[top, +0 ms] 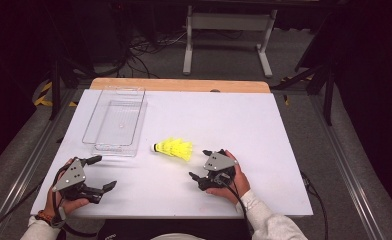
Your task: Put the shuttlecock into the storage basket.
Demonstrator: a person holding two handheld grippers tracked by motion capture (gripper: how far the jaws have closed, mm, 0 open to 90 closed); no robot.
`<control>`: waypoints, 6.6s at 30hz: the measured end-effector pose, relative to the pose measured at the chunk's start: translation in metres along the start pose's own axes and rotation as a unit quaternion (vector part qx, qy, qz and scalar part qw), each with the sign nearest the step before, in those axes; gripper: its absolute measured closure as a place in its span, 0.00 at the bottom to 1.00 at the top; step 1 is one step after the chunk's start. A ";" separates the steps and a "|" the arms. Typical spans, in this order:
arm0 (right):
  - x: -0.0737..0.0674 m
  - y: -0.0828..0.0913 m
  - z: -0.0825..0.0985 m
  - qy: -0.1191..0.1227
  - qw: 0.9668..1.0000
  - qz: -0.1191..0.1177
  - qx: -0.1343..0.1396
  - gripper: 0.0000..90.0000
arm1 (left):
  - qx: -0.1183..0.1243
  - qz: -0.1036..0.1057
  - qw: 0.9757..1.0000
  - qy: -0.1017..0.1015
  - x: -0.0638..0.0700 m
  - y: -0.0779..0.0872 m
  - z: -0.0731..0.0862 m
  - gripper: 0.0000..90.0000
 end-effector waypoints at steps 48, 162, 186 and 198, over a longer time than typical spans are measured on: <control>-0.017 -0.082 -0.028 -0.060 0.994 -0.050 -0.073 0.42 | -0.014 0.008 1.000 -0.006 0.004 -0.005 0.002 0.06; -0.013 -0.151 -0.159 -0.093 0.992 -0.016 0.084 0.98 | 0.009 0.012 1.000 0.002 0.004 0.001 -0.003 0.06; -0.043 -0.195 -0.165 -0.082 0.994 -0.046 0.054 0.98 | 0.007 0.014 1.000 0.004 0.004 0.000 -0.002 0.07; -0.044 -0.213 -0.156 -0.082 0.995 -0.055 0.023 0.98 | 0.007 0.018 1.000 0.006 0.004 0.000 -0.002 0.07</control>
Point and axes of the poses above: each handheld gripper's, and its own axes: y roughly backward along the jaws, z roughly out of its underside, x roughly to its right, the point moved 7 cm from there along -y, roughly forward along the jaws, and after that the axes turned 8 degrees about x, right-handed, at the moved point
